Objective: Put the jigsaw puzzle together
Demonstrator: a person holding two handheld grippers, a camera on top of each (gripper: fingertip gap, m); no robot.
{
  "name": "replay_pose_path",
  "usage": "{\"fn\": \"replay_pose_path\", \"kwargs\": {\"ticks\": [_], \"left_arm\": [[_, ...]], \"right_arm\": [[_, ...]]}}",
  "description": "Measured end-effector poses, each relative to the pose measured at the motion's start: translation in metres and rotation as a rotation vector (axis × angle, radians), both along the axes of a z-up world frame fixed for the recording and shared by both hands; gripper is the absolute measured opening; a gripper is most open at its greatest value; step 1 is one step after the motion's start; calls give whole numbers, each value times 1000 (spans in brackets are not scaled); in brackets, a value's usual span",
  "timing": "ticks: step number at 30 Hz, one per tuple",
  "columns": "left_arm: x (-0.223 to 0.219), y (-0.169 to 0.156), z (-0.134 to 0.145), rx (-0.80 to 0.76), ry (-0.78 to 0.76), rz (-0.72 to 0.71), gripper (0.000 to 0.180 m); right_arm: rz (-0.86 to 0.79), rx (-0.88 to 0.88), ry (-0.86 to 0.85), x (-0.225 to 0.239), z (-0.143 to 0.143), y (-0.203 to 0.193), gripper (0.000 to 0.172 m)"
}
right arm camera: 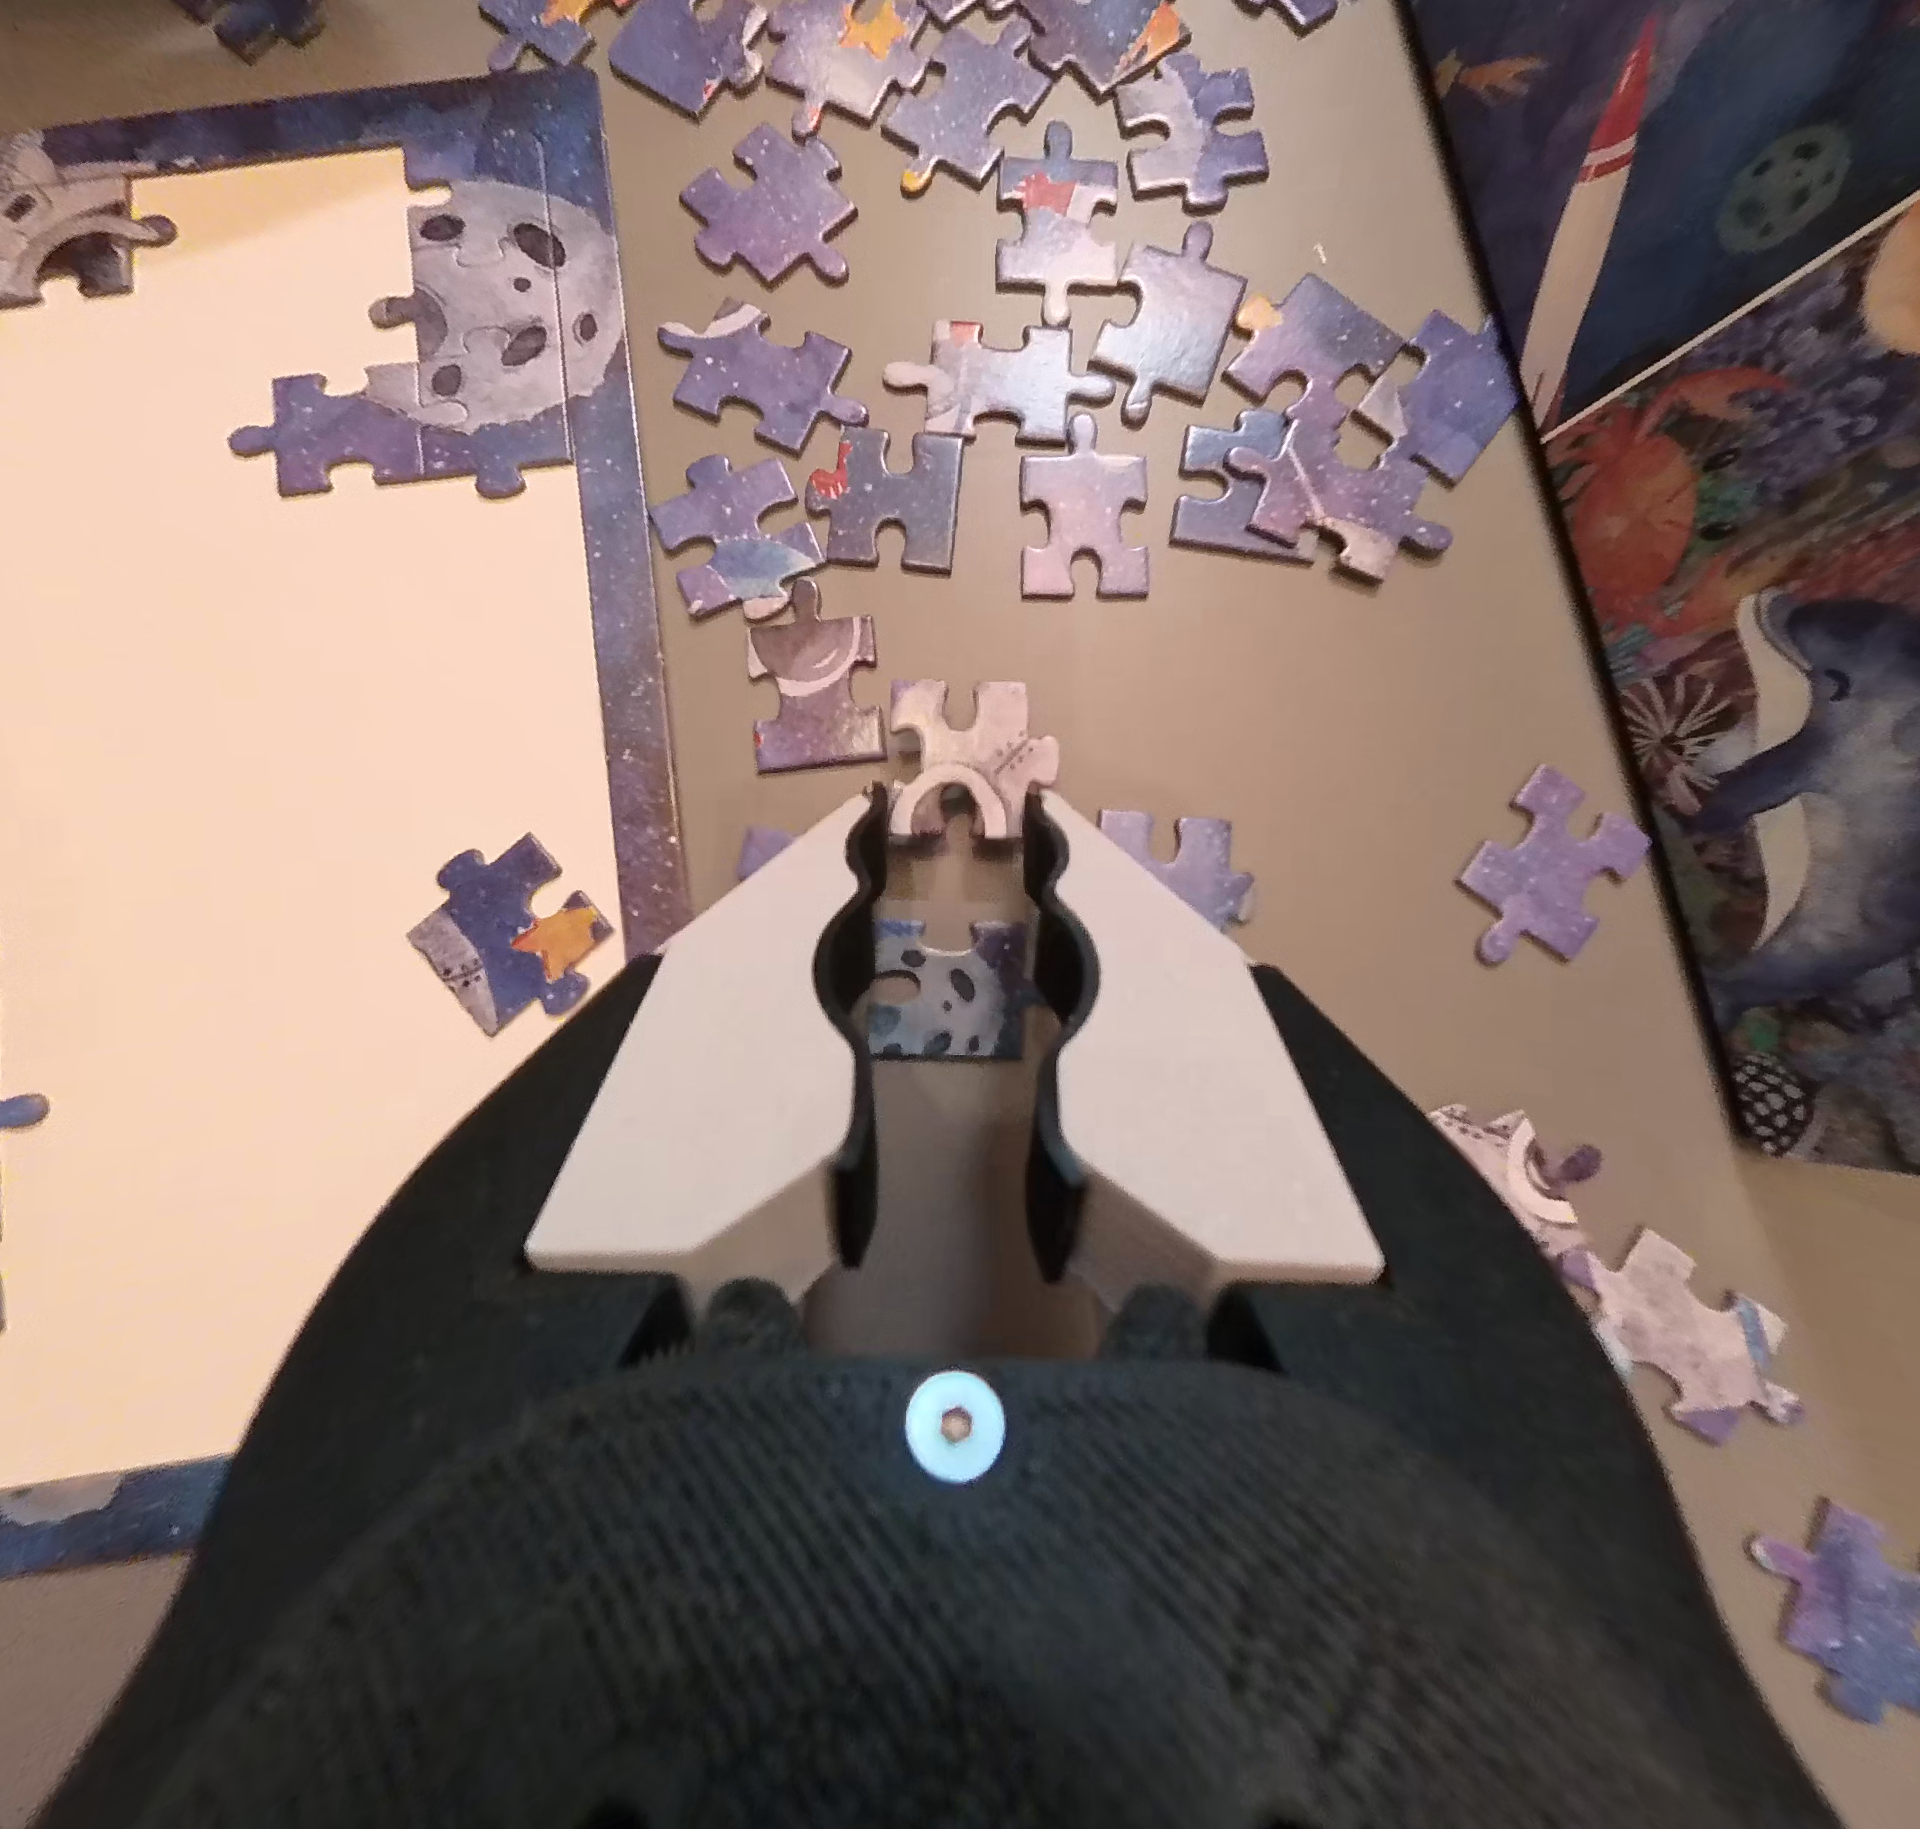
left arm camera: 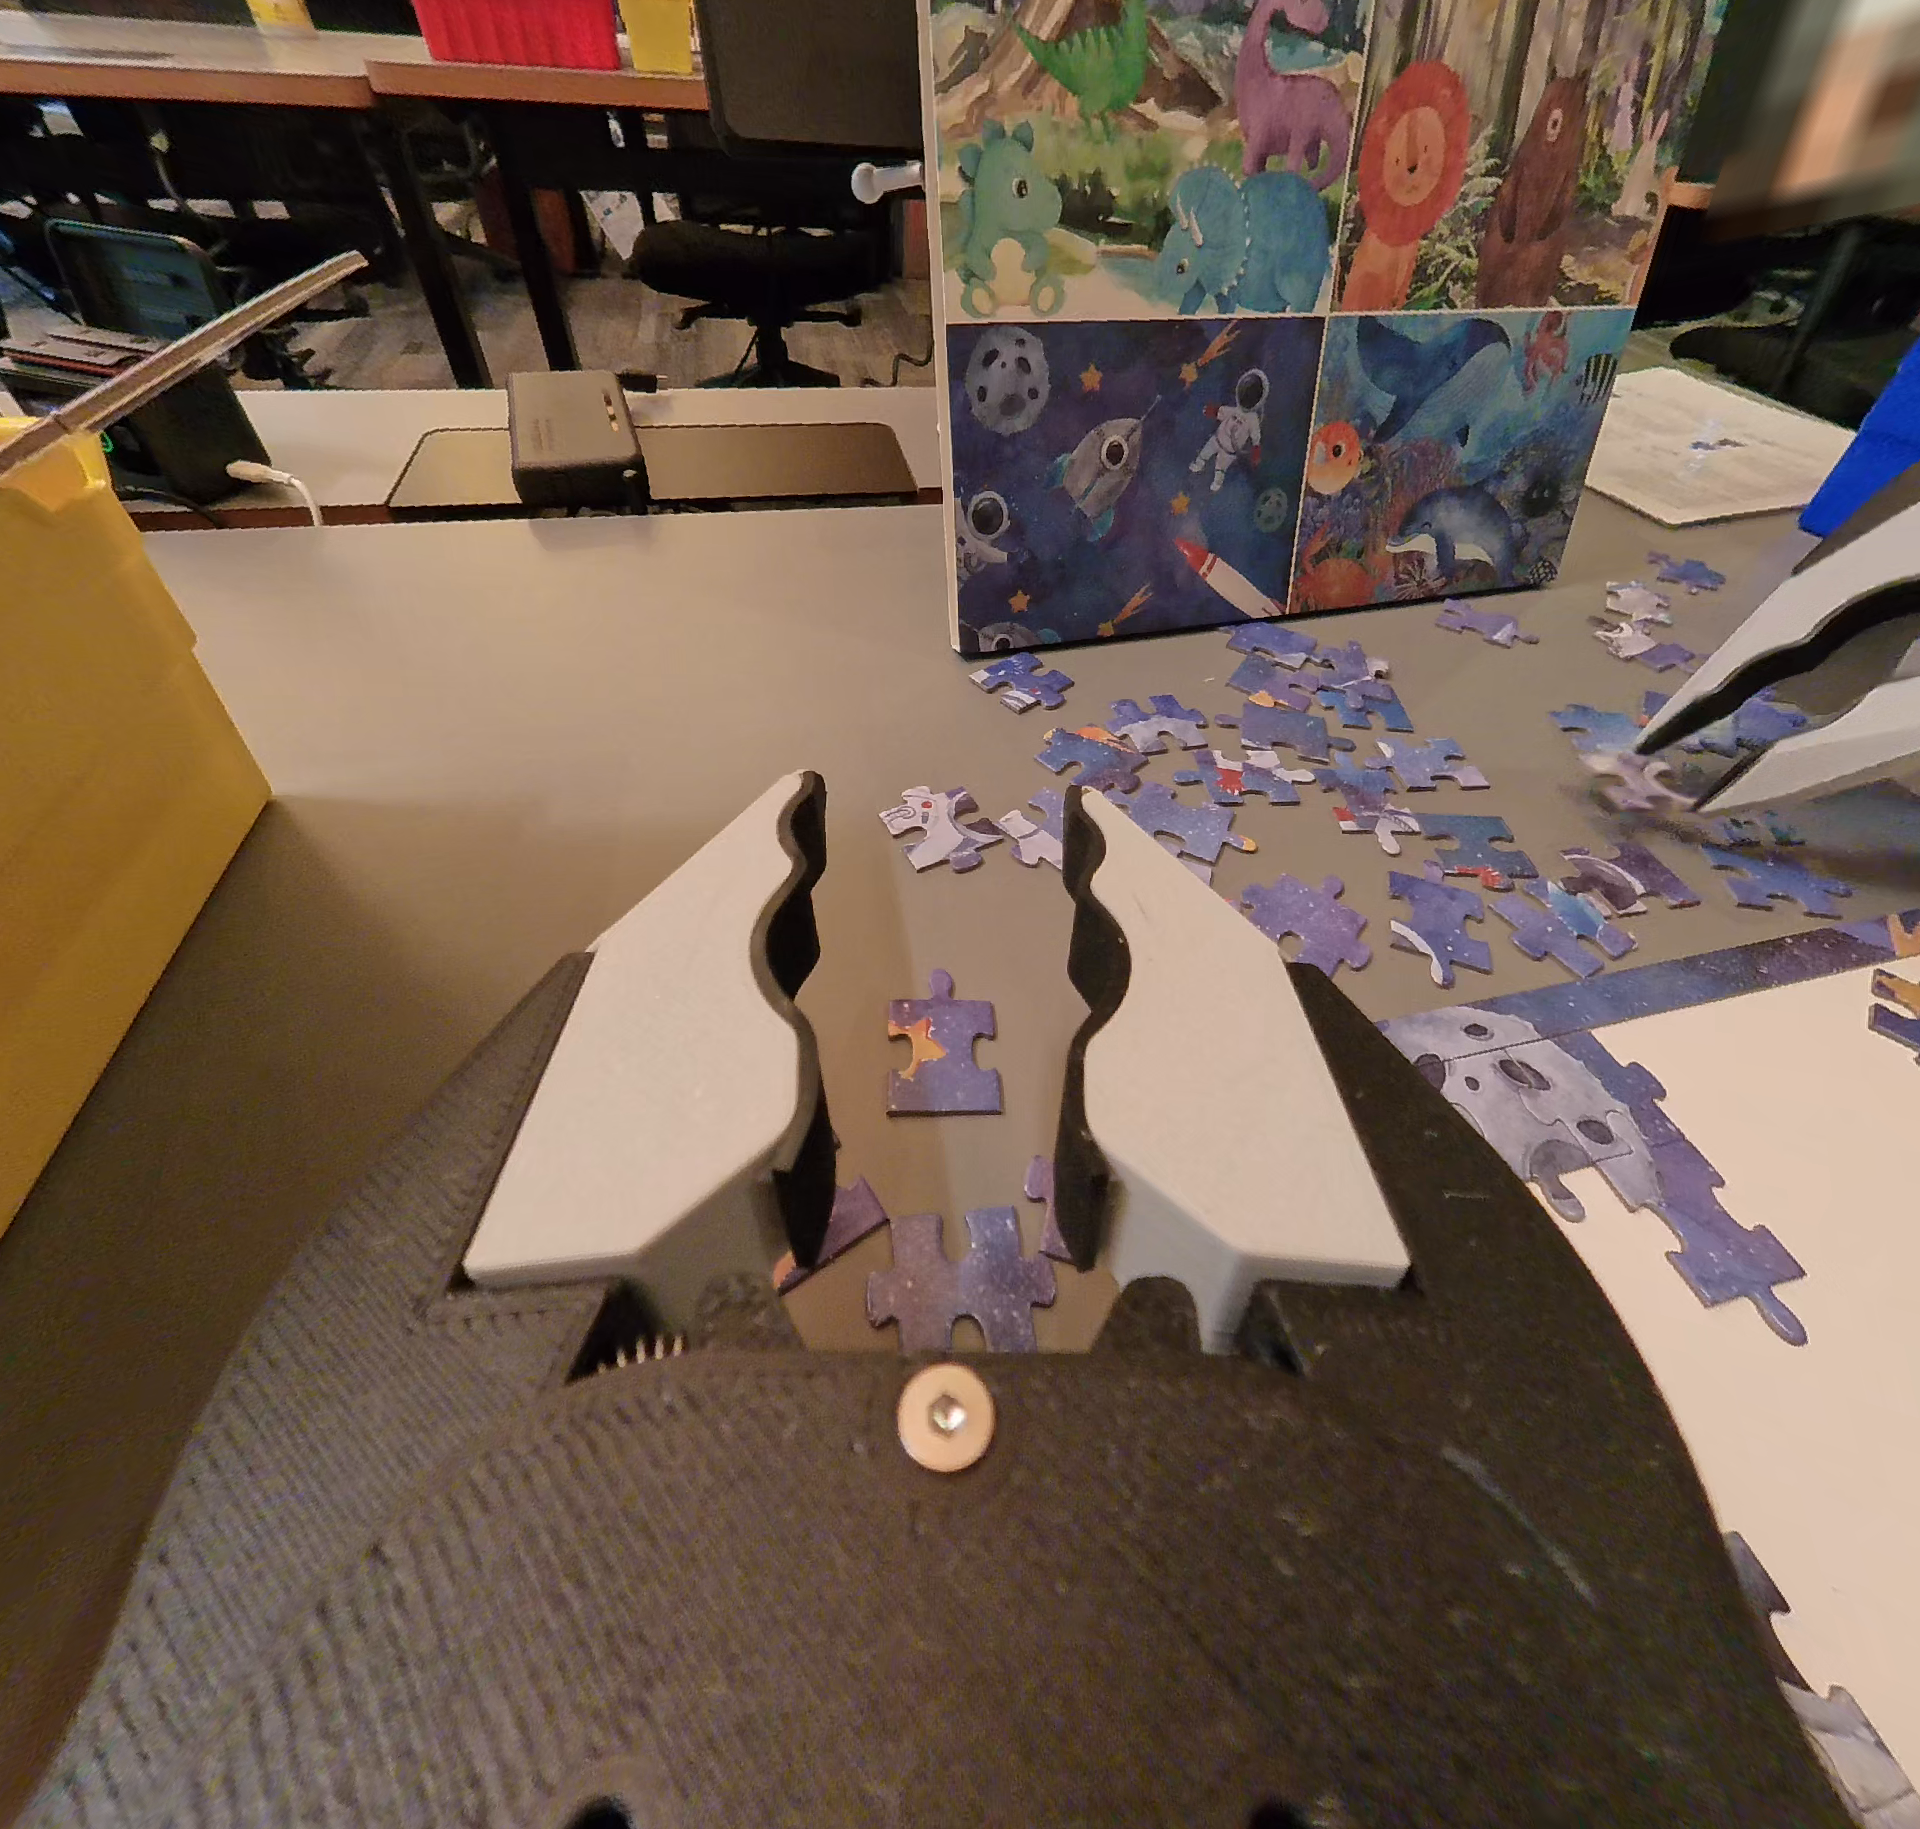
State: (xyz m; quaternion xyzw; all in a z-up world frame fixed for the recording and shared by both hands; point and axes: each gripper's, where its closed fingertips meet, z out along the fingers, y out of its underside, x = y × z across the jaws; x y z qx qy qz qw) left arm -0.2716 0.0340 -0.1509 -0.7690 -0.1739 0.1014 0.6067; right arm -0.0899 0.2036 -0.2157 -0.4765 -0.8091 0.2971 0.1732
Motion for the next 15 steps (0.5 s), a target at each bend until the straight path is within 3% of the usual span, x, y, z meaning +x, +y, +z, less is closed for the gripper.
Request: {"fn": "replay_pose_path", "kwargs": {"ticks": [7, 15], "left_arm": [[0, 0, 0, 0, 0, 0, 44], [0, 0, 0, -1, 1, 0, 44]], "right_arm": [[57, -59, 55, -3, 23, -24, 25], [256, -88, 84, -1, 43, -101, 24]]}}
